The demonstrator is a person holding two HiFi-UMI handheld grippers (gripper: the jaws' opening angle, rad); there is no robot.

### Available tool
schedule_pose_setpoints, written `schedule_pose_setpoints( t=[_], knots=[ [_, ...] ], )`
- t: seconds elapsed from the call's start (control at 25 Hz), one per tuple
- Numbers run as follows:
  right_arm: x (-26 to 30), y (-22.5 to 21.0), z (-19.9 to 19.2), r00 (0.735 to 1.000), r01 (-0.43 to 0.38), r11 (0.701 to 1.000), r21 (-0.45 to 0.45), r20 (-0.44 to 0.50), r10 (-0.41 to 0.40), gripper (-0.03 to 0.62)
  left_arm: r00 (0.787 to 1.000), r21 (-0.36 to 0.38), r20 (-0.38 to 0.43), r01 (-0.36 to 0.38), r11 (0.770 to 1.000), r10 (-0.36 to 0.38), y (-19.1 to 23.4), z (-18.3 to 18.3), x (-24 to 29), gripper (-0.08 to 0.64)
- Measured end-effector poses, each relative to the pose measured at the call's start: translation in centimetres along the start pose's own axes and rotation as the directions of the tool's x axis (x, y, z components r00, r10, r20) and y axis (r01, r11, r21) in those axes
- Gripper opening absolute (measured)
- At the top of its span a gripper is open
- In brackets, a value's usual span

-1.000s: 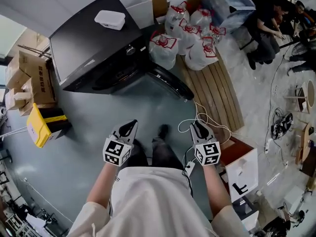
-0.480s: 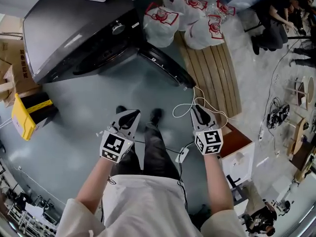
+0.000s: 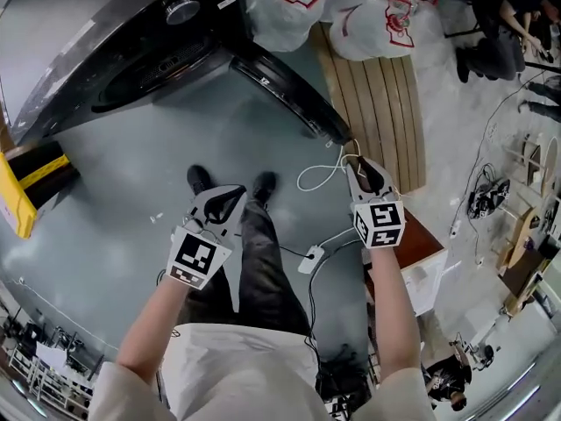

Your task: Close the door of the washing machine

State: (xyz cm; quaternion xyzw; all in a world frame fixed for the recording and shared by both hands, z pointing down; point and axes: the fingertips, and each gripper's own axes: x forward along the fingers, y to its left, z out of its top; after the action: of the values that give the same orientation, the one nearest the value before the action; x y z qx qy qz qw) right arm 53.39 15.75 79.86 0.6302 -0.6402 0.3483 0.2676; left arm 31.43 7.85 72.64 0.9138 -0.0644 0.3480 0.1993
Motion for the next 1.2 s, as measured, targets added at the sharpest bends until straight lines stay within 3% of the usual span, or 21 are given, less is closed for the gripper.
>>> schedule_pose_setpoints(
  t=[0.4, 0.68, 0.92, 1.2],
  knots=[
    [6.5, -3.9, -4.3, 0.987, -0.055, 0.984, -0.17, -0.157, 0.028, 0.12, 1.0, -0.06, -0.024, 0.0, 0.998, -0.001, -0.2, -2.8, 3.2, 0.009],
    [9.1, -4.7, -6.8, 0.952, -0.18, 0.916, -0.358, -0.297, 0.071, 0.124, 0.998, -0.079, -0.048, -0.044, 0.996, 0.04, 1.1, -5.0, 3.9, 0.009],
    [10.9, -4.3, -7.7, 0.942, -0.231, 0.889, -0.396, -0.321, 0.102, 0.123, 0.997, -0.093, -0.06, -0.063, 0.994, 0.057, 1.7, -7.5, 4.5, 0.009],
    [10.9, -3.7, -7.8, 0.946, -0.233, 0.895, -0.38, -0.301, 0.118, 0.098, 0.996, -0.111, -0.062, -0.066, 0.992, 0.059, 2.3, -10.1, 5.1, 0.009]
  ],
)
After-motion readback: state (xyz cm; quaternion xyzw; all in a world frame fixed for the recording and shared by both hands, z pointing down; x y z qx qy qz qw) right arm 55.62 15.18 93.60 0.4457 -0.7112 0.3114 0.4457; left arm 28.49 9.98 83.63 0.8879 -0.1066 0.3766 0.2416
